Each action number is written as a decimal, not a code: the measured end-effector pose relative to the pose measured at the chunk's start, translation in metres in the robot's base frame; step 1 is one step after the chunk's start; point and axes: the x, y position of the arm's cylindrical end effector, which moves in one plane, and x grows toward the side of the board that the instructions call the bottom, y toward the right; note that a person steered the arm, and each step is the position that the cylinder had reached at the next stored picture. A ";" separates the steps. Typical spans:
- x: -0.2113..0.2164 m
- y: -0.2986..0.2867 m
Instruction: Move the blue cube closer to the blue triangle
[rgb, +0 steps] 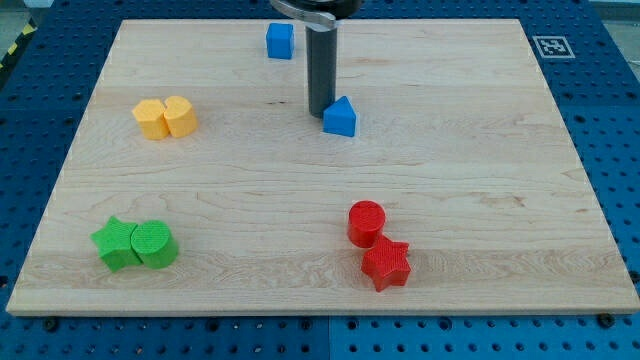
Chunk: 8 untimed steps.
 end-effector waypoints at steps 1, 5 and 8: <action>0.002 0.016; -0.054 -0.060; -0.120 -0.140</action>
